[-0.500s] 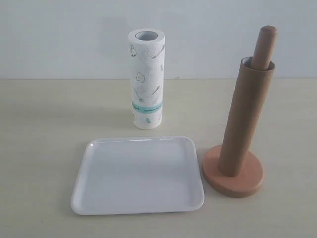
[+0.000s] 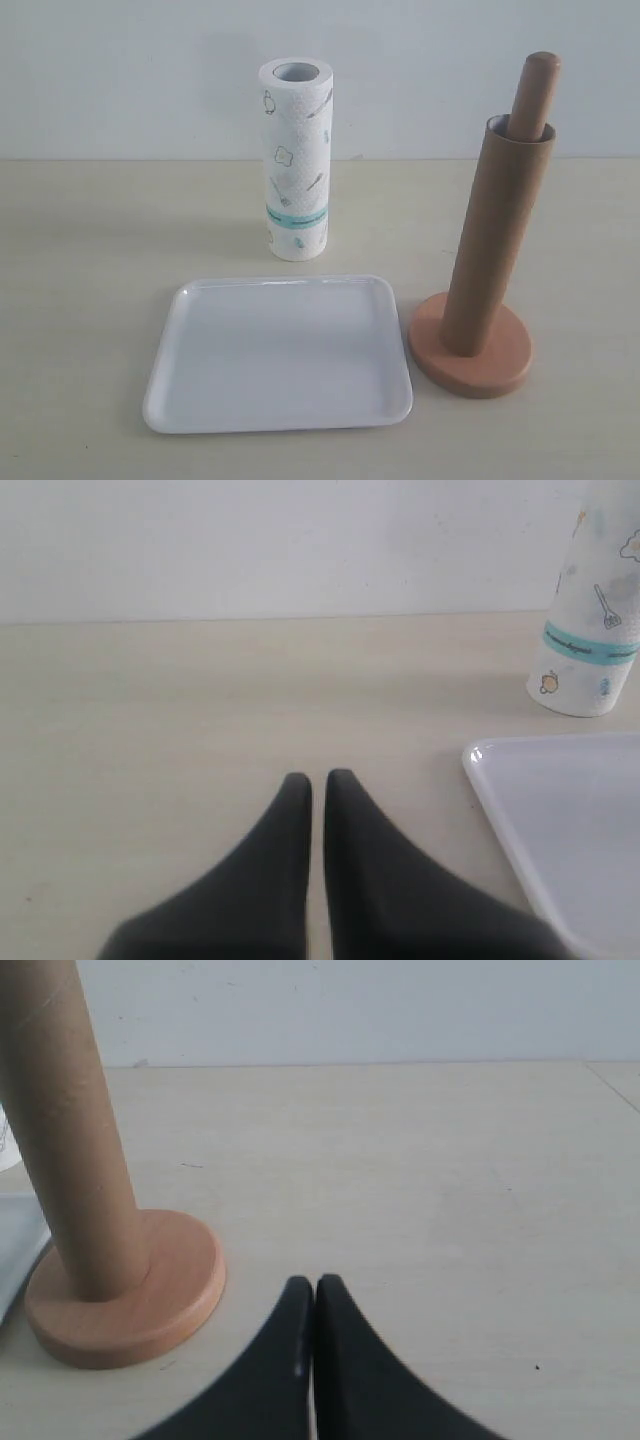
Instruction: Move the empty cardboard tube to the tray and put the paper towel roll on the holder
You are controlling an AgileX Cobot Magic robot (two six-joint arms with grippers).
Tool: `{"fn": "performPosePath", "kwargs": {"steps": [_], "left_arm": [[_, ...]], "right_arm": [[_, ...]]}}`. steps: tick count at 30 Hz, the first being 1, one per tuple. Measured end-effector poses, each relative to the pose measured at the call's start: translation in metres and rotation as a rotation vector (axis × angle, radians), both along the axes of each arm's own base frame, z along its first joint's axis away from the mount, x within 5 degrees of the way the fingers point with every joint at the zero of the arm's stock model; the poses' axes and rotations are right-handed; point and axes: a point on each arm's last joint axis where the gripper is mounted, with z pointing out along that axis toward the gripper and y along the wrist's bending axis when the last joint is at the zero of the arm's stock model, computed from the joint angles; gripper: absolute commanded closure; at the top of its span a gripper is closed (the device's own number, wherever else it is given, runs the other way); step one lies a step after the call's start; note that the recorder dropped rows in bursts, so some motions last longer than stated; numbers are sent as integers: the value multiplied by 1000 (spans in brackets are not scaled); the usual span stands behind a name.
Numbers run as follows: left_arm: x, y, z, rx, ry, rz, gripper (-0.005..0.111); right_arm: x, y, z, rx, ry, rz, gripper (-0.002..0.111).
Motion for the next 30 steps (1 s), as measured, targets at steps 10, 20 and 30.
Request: {"fn": "performPosePath", "kwargs": {"steps": [10,20,30], "left_arm": [[0,0,0,0,0,0,103],[0,0,0,0,0,0,103],[0,0,0,0,0,0,103]], "right_arm": [[0,0,1,1,-12,0,109],[2,0,9,4,-97,1,109],[-1,0,60,-29,-510,7,109]]}}
